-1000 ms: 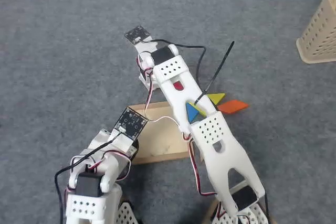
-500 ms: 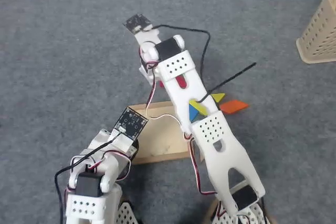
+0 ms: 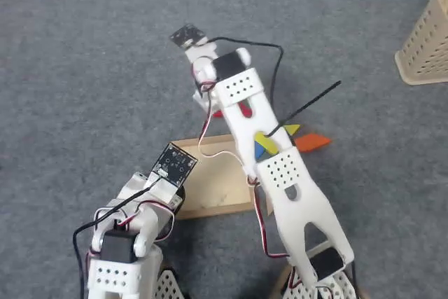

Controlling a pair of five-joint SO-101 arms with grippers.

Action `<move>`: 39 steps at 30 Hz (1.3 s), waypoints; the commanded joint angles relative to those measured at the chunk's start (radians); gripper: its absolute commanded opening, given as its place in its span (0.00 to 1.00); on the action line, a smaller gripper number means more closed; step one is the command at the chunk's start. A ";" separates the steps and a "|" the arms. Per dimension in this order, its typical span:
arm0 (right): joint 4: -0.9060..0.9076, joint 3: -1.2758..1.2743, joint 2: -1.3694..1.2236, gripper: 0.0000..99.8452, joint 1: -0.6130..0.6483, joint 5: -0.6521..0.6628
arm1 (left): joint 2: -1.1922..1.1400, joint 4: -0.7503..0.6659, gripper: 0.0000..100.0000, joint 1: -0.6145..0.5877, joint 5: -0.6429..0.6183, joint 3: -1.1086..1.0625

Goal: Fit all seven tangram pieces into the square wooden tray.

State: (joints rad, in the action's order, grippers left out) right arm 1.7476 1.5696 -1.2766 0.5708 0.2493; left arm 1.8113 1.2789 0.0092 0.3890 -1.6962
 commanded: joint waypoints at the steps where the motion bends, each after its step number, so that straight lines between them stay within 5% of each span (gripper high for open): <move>1: -0.031 0.011 -0.007 0.31 0.015 0.012 | 0.012 0.005 0.18 0.002 -0.008 0.012; 11: -0.097 0.014 -0.099 0.31 -0.008 0.014 | 0.012 0.005 0.18 0.002 -0.008 0.012; 21: -0.093 0.015 -0.099 0.11 -0.024 0.020 | 0.012 0.005 0.18 0.002 -0.008 0.012; 39: 0.054 -0.043 0.159 0.07 -0.047 0.041 | 0.012 0.005 0.18 0.002 -0.008 0.012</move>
State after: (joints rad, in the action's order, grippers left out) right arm 1.7522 1.5635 -1.2551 0.5432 0.2723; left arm 1.8113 1.2789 0.0092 0.3890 -1.6962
